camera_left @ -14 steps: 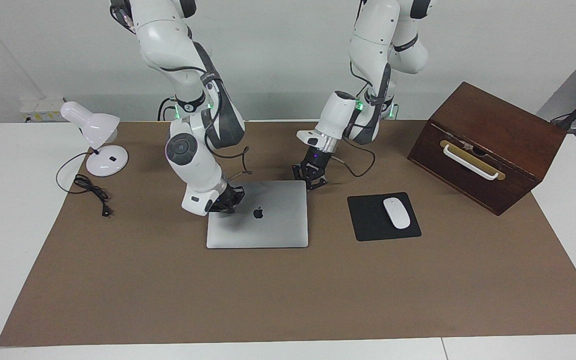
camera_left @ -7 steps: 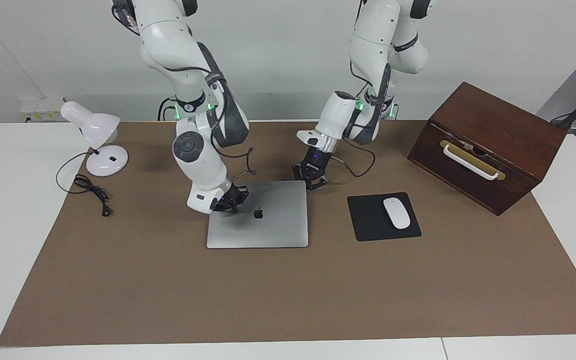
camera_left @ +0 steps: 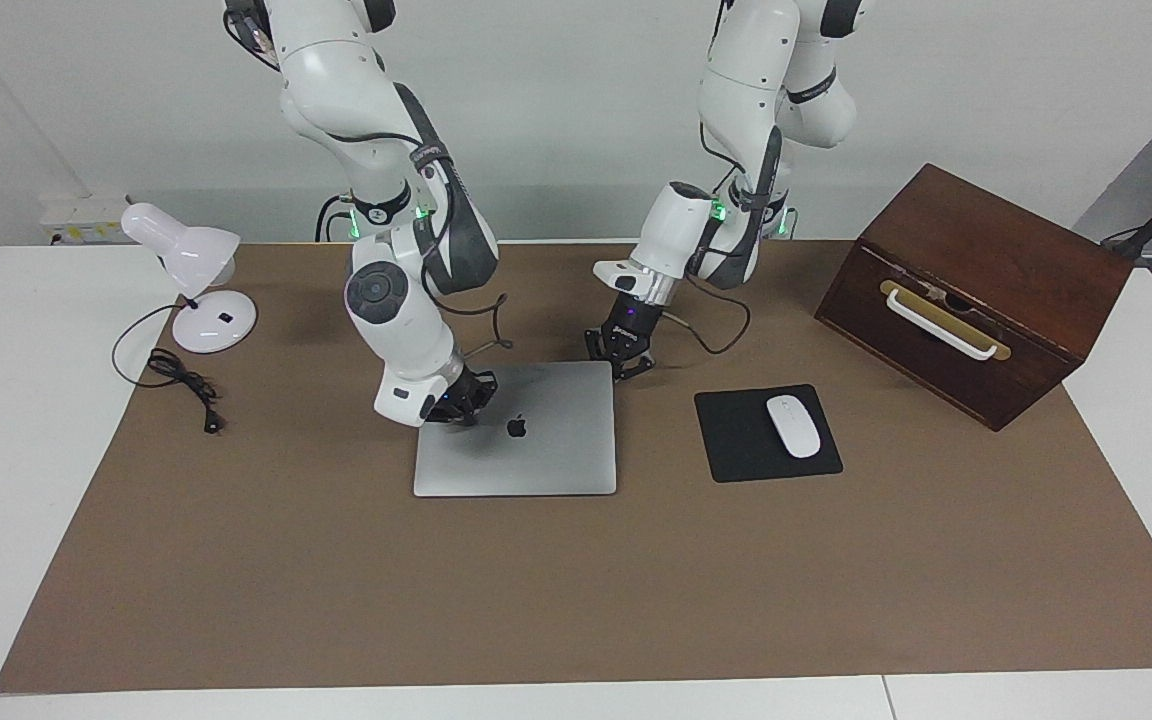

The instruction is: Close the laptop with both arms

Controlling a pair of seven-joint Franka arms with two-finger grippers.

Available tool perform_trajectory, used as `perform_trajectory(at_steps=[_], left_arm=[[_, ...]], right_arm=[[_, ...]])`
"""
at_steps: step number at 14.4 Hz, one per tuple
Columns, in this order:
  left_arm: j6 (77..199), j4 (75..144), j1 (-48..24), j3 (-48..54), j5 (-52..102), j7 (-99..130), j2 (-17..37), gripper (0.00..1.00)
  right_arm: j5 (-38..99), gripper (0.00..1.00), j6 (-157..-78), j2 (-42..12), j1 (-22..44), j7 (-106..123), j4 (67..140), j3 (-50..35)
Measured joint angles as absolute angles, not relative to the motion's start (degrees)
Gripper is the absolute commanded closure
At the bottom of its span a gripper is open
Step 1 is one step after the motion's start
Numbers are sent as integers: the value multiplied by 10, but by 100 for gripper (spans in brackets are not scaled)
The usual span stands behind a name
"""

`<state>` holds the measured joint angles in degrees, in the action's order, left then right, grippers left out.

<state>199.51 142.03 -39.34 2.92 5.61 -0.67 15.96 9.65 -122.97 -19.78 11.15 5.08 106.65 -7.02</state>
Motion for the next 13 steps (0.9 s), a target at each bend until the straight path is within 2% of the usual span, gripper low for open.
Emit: perform_trajectory(at_steps=[5, 13], left_arm=[[1995, 1420, -393, 29, 56, -7, 160, 100], [1995, 1420, -393, 29, 56, -7, 160, 100]], right_arm=[[97, 100, -1170, -188, 113, 23, 1036, -70], [97, 100, -1099, -138, 113, -10, 1025, -68]])
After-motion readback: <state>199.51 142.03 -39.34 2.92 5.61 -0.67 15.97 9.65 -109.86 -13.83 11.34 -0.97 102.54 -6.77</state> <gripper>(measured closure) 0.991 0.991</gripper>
